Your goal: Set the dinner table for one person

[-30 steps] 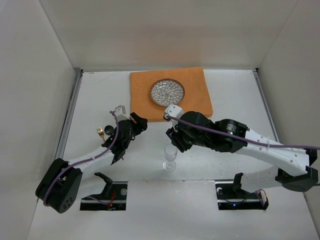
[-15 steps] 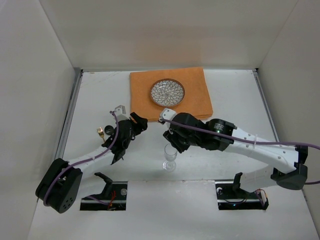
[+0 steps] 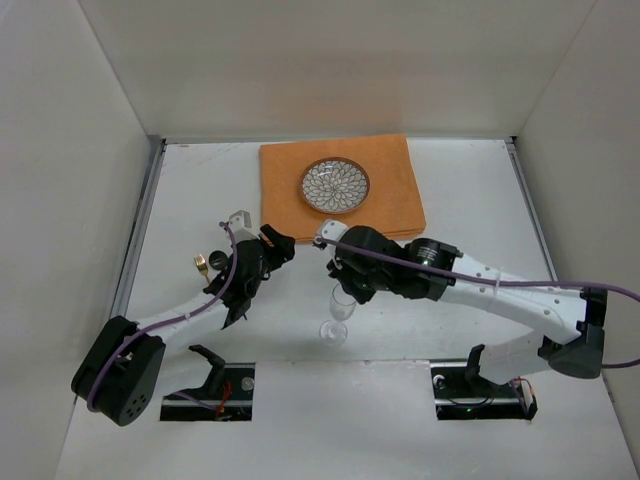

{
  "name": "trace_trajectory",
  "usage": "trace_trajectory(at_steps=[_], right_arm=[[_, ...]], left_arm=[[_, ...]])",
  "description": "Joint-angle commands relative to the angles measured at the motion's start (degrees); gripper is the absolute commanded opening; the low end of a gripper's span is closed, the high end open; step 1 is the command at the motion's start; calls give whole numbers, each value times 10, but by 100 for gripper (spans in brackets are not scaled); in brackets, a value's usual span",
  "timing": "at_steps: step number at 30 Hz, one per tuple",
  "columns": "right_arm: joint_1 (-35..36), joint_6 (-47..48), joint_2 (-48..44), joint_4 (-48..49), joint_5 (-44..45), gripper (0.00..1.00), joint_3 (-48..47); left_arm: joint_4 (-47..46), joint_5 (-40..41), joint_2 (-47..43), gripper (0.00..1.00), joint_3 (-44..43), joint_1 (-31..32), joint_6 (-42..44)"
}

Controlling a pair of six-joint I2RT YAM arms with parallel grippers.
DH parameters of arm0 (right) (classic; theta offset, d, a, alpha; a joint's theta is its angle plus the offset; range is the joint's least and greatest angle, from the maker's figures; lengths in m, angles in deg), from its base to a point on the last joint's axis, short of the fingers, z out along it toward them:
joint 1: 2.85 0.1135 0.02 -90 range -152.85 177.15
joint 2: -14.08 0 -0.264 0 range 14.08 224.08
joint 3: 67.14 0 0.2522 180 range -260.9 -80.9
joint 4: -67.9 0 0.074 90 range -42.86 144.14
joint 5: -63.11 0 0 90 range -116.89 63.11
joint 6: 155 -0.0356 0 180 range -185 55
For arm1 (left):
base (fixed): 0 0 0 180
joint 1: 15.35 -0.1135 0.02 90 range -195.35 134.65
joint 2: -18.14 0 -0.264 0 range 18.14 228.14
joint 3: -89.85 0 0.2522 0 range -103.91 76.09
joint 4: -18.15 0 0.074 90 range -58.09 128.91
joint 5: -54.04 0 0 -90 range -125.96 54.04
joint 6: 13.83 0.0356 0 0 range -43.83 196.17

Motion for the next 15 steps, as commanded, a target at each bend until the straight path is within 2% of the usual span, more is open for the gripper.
trace_trajectory(at_steps=[1, 5, 9, 15], right_arm=[[-28, -7, -35, 58, 36, 6, -29], [-63, 16, -61, 114, 70, 6, -64], [-155, 54, -55, 196, 63, 6, -102], [-349, 76, 78, 198, 55, 5, -266]], left_arm=[[-26, 4, 0, 60, 5, 2, 1], [-26, 0, 4, 61, 5, 0, -2], [-26, 0, 2, 61, 5, 1, -3], [-19, -12, 3, 62, -5, 12, -2]])
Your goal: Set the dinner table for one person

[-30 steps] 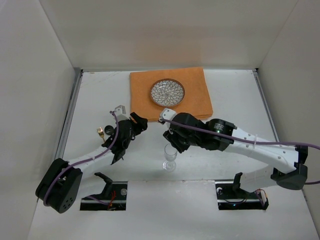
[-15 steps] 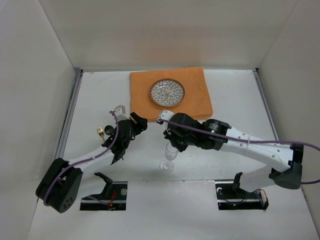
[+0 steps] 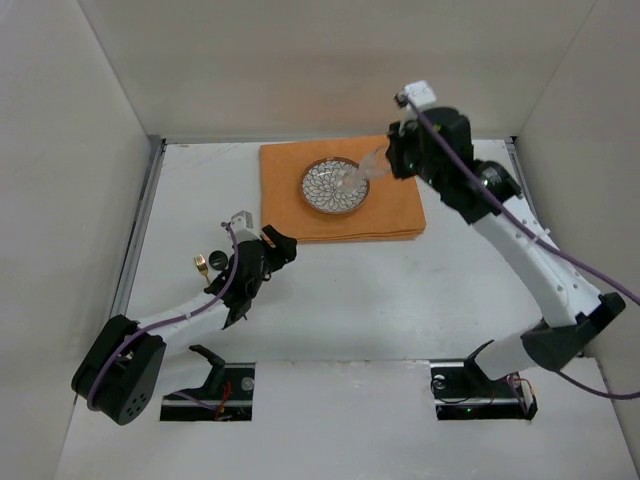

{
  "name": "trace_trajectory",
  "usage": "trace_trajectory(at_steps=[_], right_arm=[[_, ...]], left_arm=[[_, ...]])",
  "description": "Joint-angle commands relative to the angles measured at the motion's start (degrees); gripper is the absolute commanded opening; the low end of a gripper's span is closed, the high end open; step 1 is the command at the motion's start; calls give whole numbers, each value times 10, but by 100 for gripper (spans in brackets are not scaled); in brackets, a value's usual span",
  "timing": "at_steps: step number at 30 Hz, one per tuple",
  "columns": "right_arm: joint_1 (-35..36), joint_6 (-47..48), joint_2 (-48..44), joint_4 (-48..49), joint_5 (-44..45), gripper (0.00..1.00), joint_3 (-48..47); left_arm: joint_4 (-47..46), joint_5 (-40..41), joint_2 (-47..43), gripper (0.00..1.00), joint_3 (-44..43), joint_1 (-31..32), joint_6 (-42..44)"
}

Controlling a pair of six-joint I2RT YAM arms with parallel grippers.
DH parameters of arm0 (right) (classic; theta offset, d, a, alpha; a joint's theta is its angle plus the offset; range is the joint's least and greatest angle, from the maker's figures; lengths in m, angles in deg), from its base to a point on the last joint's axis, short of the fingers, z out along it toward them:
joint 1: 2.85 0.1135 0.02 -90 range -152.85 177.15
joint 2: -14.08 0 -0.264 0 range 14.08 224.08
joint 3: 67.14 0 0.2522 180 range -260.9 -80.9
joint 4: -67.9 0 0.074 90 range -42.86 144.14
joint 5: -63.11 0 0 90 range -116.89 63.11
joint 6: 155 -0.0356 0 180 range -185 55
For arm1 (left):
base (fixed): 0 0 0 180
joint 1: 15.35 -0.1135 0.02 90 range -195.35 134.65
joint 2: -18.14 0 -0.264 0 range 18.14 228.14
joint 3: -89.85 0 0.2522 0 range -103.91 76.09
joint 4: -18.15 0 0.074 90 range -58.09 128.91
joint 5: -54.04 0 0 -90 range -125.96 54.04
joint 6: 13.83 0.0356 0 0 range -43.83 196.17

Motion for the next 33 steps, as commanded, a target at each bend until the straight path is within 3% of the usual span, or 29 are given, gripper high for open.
trace_trajectory(at_steps=[1, 6, 14, 33], right_arm=[[-86, 19, 88, 65, 17, 5, -120], [-157, 5, 248, 12, 30, 4, -302], [-211, -1, 472, -119, 50, 3, -588], [-226, -6, 560, -115, 38, 4, -595]], left_arm=[[-17, -15, 0, 62, -6, 7, -2], [-22, -17, 3, 63, -3, 3, -3], [0, -2, 28, 61, -20, 6, -3], [6, 0, 68, 61, -33, 9, -9]])
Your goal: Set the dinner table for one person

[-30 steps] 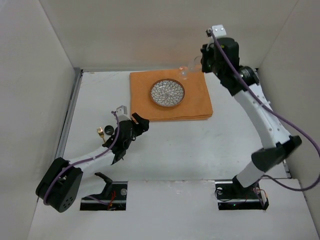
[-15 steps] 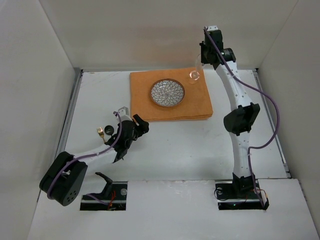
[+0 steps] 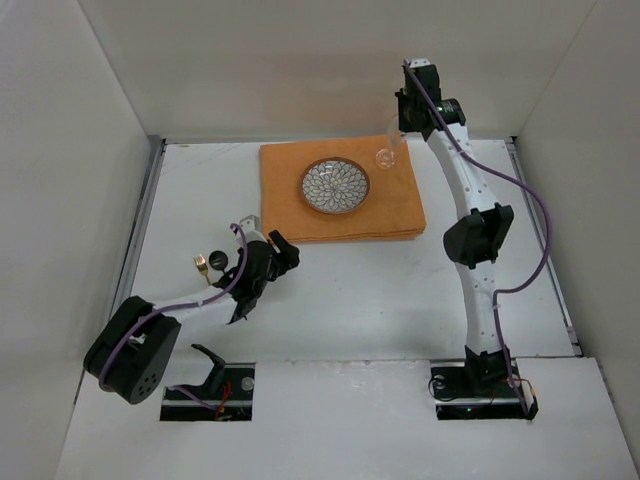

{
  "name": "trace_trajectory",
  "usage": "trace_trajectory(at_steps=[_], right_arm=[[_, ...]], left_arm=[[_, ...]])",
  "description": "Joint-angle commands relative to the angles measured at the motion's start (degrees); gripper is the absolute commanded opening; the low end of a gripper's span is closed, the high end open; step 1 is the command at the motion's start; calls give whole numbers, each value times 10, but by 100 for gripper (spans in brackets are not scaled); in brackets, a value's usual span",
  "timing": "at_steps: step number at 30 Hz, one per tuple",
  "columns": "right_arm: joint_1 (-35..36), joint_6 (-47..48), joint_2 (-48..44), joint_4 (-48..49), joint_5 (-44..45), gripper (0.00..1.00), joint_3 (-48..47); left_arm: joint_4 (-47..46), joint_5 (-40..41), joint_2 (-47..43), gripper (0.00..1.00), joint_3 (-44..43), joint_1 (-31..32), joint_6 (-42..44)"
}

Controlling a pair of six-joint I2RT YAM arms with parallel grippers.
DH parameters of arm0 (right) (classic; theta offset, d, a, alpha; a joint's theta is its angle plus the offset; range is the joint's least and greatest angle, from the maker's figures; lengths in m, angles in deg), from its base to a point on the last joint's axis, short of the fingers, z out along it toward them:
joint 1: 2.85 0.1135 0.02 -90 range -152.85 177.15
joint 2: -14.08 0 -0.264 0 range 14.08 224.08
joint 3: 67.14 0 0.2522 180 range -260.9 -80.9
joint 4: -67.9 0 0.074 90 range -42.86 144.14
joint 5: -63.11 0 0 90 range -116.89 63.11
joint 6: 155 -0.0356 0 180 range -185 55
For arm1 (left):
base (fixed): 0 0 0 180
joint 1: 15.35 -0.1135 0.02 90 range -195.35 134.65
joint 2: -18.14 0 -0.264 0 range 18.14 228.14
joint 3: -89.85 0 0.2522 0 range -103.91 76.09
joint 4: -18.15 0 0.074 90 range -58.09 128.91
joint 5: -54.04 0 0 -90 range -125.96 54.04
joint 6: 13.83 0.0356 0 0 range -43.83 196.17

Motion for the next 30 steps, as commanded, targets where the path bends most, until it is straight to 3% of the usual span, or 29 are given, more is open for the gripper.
trace_trajectory(at_steps=[1, 7, 13, 25, 30], right_arm=[[-7, -15, 8, 12, 9, 4, -30], [-8, -16, 24, 26, 7, 7, -39], [-7, -10, 33, 53, 7, 36, -43], [-10, -24, 18, 95, 7, 53, -72], [-12, -26, 8, 96, 10, 54, -72]], left_arm=[[-13, 2, 3, 61, -23, -1, -5], [-19, 0, 13, 61, -25, 2, -7], [-23, 0, 14, 62, -21, -3, -7], [-31, 1, 10, 62, -16, -5, -12], [-36, 0, 11, 62, -14, -5, -13]])
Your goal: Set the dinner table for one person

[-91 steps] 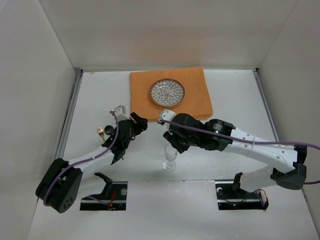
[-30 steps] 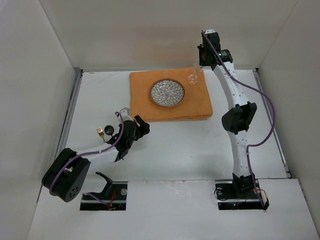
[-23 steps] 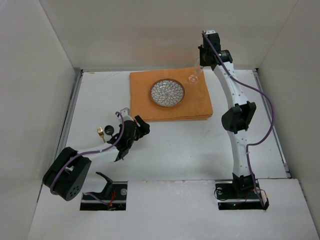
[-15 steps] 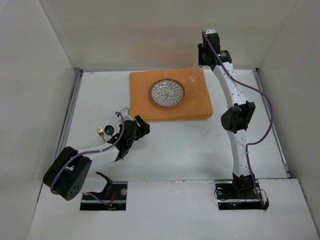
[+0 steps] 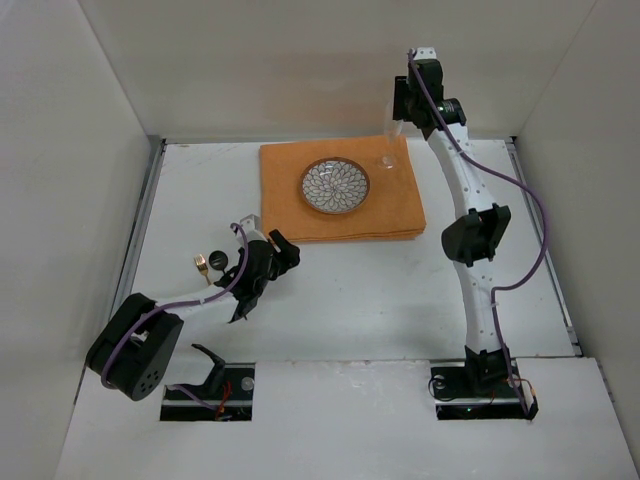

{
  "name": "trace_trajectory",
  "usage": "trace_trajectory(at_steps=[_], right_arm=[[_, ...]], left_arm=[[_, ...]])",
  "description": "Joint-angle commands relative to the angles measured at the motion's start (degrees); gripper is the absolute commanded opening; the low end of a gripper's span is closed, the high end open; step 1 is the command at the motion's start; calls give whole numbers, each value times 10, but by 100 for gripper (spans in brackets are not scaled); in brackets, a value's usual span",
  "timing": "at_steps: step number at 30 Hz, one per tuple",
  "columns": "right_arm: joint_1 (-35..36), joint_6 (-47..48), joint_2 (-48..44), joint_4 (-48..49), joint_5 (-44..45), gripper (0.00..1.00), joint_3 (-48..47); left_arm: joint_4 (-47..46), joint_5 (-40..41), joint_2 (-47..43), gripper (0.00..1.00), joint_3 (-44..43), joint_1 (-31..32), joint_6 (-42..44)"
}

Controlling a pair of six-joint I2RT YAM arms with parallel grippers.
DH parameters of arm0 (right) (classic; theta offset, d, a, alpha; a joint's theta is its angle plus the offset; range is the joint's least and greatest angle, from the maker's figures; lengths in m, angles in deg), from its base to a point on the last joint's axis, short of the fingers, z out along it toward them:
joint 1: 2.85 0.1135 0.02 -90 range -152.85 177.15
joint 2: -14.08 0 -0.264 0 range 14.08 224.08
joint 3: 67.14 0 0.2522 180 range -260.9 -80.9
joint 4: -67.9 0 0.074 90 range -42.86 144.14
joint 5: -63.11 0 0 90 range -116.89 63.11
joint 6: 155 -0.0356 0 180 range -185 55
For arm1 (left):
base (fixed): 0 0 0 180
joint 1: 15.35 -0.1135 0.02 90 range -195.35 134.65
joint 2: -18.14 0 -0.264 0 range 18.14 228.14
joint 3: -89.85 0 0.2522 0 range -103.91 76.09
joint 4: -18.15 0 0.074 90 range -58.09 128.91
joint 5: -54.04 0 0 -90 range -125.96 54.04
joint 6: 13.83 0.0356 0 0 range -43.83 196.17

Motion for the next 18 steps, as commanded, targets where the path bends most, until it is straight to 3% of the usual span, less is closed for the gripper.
trace_trajectory(at_steps=[1, 8, 14, 18], right_arm=[[-5, -8, -28, 30, 11, 54, -25], [-2, -16, -51, 30, 14, 56, -24], [7, -35, -126, 49, 15, 57, -14], [29, -34, -229, 85, 17, 57, 97]], left_arm=[[-28, 2, -3, 62, -12, -4, -5], [-28, 6, -6, 62, -10, -4, -1], [-28, 12, -29, 59, -5, -4, 6], [-28, 21, -48, 53, -4, 2, 30]])
